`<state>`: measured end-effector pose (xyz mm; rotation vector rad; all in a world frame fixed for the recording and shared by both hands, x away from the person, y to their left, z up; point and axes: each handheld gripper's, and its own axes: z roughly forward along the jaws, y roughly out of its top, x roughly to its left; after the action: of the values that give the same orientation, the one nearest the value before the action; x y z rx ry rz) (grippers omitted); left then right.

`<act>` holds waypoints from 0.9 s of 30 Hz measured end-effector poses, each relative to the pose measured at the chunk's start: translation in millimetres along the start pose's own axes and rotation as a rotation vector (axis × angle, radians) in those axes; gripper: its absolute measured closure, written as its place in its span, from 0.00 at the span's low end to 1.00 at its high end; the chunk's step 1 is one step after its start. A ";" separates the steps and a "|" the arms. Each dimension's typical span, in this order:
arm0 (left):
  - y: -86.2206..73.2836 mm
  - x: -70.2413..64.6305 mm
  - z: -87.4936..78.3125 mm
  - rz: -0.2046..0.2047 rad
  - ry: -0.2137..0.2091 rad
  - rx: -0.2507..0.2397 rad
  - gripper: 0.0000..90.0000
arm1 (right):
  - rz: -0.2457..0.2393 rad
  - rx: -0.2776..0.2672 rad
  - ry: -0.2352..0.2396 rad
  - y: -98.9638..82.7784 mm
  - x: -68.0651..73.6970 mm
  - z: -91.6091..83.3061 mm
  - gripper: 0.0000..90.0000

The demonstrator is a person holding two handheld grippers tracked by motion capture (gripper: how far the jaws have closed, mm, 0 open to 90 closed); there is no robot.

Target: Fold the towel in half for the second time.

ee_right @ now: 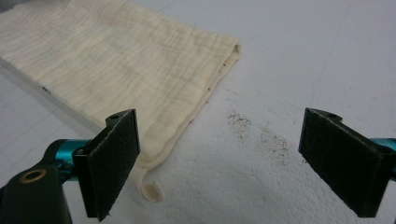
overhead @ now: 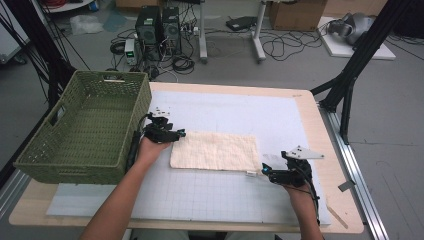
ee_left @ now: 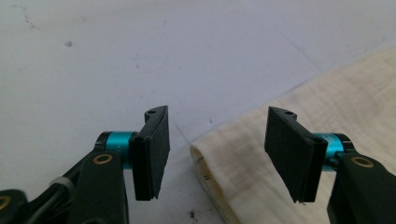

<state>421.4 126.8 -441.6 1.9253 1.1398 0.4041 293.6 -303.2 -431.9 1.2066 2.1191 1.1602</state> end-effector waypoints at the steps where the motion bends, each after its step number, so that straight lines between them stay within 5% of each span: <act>1: -1.1 -0.2 2.5 0.010 0.000 0.006 0.47 | 0.001 0.001 0.002 0.0 0.1 0.2 0.13; 5: -4.0 -3.1 8.1 0.082 0.020 0.036 0.50 | 0.006 0.001 0.000 -0.2 -0.5 0.4 0.13; 11: -4.6 -6.0 7.5 0.116 0.010 0.036 0.64 | 0.007 0.004 0.001 -0.5 -0.4 0.5 0.13; 18: -7.1 -6.1 6.7 0.094 -0.025 0.021 0.88 | -0.001 0.008 -0.008 -0.1 -1.1 2.6 0.13; 27: -8.6 -4.3 6.4 0.068 -0.042 0.014 0.92 | 0.059 -0.029 -0.020 20.0 -7.5 10.5 0.13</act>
<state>418.3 122.0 -451.6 1.9798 1.0558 0.3915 314.6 -299.4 -421.3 1.2696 2.0577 1.1950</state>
